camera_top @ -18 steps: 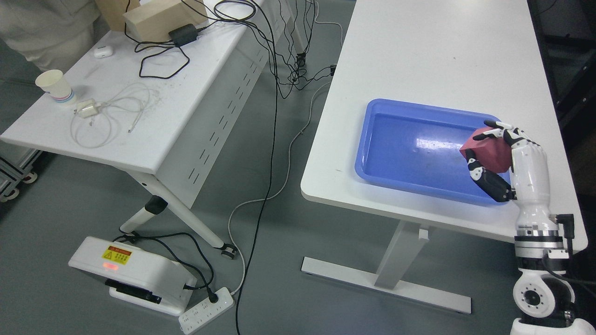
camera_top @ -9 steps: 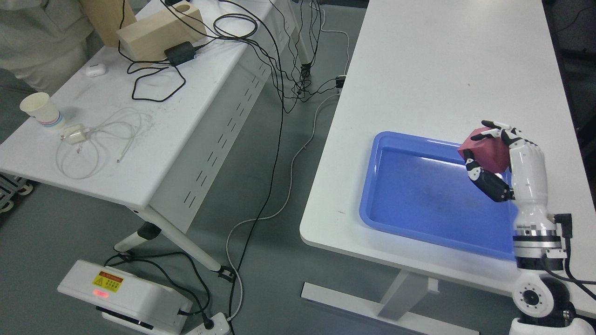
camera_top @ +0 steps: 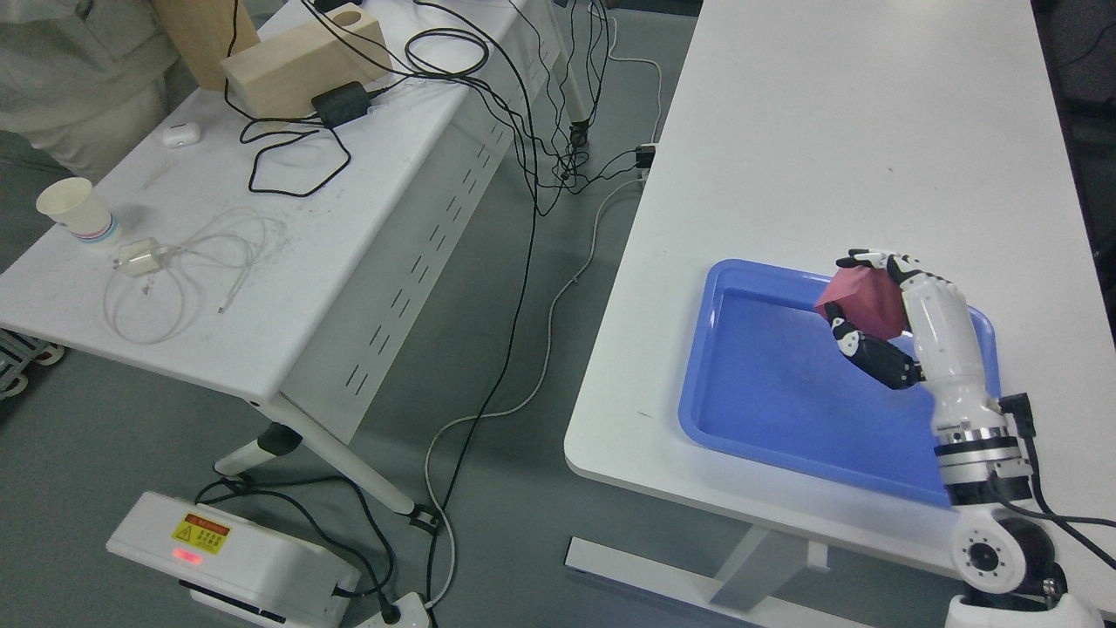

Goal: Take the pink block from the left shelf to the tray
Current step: 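Lower the pink cube into the blue tray and open the right hand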

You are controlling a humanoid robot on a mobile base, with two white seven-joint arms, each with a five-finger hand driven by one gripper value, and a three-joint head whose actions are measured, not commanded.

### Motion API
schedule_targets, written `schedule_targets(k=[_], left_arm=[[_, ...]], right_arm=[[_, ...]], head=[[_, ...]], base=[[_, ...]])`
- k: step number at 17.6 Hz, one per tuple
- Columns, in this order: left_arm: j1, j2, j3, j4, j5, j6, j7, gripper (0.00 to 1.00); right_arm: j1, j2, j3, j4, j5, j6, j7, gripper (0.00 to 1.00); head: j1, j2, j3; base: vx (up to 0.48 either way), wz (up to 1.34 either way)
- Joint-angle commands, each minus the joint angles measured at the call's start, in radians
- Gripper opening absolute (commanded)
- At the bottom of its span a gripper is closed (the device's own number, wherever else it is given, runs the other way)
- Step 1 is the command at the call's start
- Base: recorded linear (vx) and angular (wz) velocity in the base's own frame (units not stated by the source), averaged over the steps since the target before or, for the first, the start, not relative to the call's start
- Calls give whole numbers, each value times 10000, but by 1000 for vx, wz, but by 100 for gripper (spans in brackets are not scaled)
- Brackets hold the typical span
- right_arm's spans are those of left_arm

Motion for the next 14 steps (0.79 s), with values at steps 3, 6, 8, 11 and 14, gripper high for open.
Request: schedule_targets(k=[3, 6, 8, 11, 14], left_arm=[[-231, 175, 0, -175, -15, -7, -2, 100], [-231, 175, 0, -175, -15, -7, -2, 100], [-231, 175, 0, -175, -15, -7, -2, 100], [-231, 175, 0, -175, -15, -7, -2, 100], [-231, 175, 0, -175, -15, -7, -2, 100]], right_arm=[[307, -175, 225, 358, -135, 177, 1240, 60], [322, -175, 164, 358, -1268, 544, 1240, 79], [322, -175, 133, 358, -1714, 775, 1255, 85], [307, -175, 149, 358, -2023, 1142, 1240, 87], [261, -175, -218, 358, -3304, 1311, 1178, 88]], head=[[0, 0, 0], [0, 0, 0], [0, 0, 0], [0, 0, 0], [0, 0, 0]], base=[[0, 0], [0, 0], [0, 0], [0, 0], [0, 0]])
